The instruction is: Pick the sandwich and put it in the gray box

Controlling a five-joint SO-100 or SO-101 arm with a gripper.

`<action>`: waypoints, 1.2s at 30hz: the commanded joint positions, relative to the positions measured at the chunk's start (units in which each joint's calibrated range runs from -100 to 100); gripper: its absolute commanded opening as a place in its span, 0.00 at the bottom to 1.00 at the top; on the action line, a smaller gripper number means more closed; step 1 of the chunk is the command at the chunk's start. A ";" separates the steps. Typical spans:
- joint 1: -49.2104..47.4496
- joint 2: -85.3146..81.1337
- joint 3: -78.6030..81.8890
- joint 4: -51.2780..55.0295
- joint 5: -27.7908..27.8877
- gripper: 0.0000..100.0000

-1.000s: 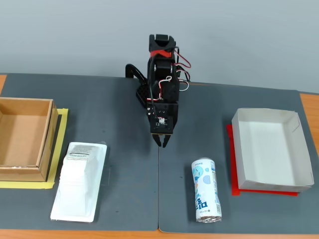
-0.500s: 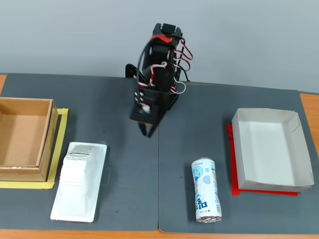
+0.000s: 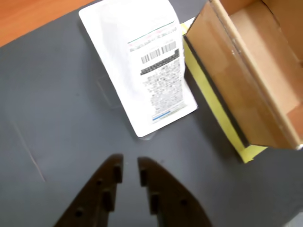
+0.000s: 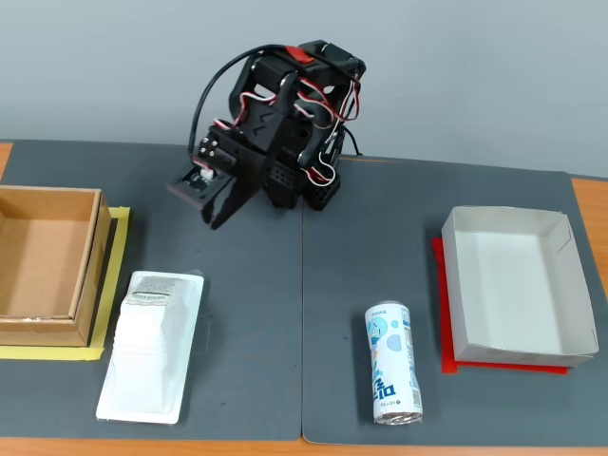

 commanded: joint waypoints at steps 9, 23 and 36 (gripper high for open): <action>1.13 21.17 -18.47 -0.20 9.54 0.33; -6.26 39.23 -36.83 -0.20 11.41 0.56; -8.12 49.49 -44.25 -0.02 11.62 0.56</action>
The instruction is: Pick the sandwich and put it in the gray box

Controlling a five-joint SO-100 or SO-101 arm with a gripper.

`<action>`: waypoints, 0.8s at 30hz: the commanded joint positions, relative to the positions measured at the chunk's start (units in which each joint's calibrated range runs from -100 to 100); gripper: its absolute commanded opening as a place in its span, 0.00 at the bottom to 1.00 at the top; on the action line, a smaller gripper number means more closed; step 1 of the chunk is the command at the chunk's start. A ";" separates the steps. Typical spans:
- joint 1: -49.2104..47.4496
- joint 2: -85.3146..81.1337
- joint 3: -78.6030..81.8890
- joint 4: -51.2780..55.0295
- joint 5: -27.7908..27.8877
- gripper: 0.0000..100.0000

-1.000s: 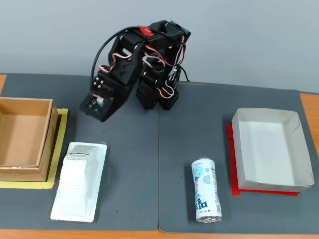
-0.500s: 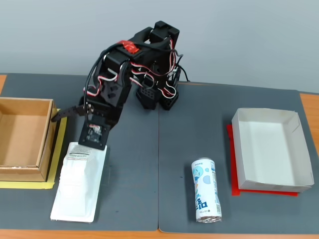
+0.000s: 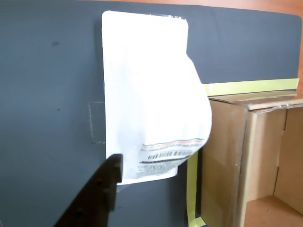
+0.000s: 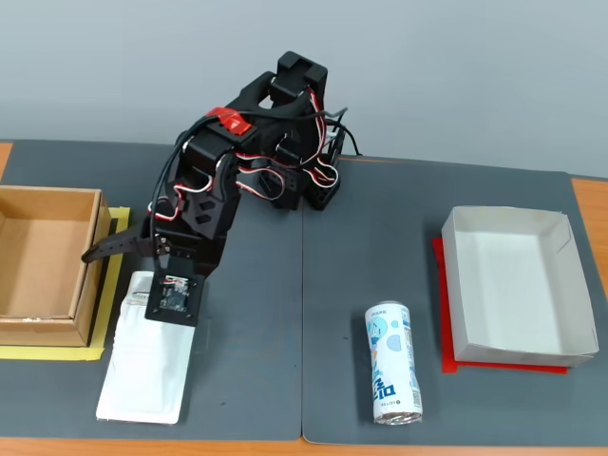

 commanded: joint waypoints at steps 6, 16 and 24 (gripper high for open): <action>-1.35 3.35 -3.84 -0.02 0.19 0.56; -0.97 7.59 -3.84 -0.11 0.19 0.56; -0.67 9.79 -3.93 -0.20 0.19 0.56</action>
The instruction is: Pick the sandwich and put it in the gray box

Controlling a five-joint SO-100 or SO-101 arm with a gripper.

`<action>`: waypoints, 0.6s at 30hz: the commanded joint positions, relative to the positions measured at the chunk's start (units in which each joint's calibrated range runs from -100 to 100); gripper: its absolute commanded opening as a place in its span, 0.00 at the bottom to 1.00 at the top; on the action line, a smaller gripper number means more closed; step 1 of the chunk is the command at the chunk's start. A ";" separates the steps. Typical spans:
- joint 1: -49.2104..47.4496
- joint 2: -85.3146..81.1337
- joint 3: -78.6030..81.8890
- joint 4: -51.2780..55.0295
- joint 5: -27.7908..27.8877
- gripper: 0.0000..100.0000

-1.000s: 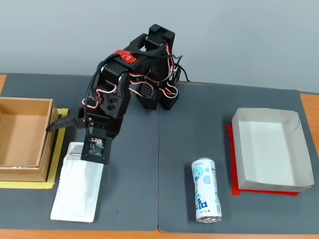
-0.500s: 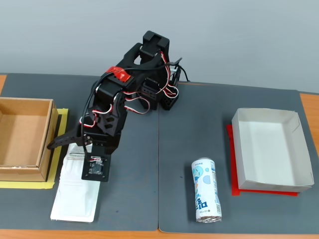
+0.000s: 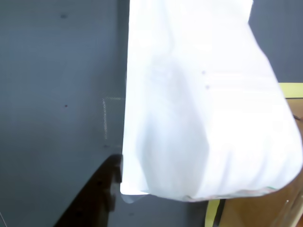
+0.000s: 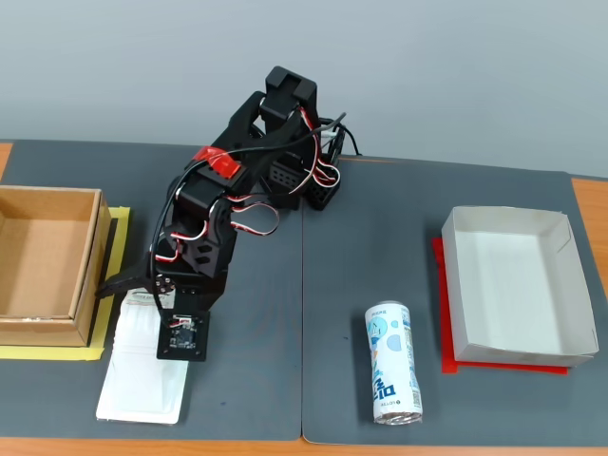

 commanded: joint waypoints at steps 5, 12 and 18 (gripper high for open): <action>1.32 0.70 -3.12 -0.20 0.19 0.56; 3.26 1.97 -3.21 -1.41 0.19 0.56; 3.79 4.52 -6.74 -1.07 0.24 0.56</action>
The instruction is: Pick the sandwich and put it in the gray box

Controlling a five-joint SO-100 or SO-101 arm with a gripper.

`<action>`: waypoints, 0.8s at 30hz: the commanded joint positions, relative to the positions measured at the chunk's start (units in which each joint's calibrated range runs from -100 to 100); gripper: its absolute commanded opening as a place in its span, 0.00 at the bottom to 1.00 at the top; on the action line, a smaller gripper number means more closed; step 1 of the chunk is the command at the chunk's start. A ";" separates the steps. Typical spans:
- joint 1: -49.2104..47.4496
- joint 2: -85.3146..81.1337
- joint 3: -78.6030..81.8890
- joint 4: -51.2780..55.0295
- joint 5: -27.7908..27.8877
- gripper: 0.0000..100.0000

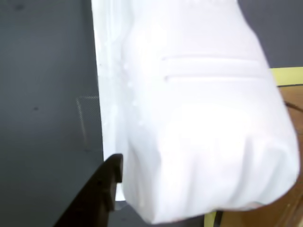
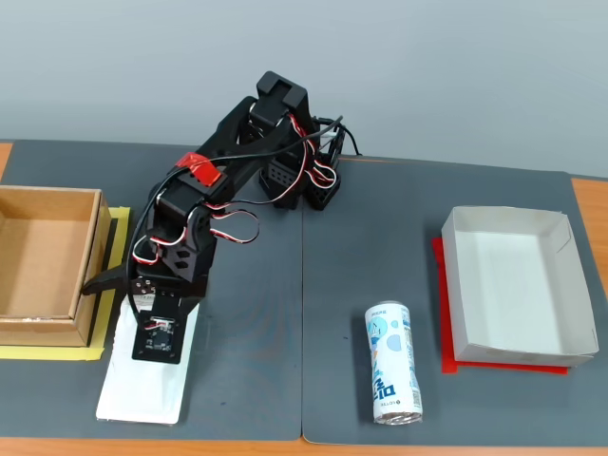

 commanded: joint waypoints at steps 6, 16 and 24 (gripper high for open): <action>0.17 0.18 -3.77 0.06 0.24 0.56; -0.95 3.40 -3.68 -0.55 0.19 0.56; -2.07 5.18 -3.41 -2.11 0.19 0.56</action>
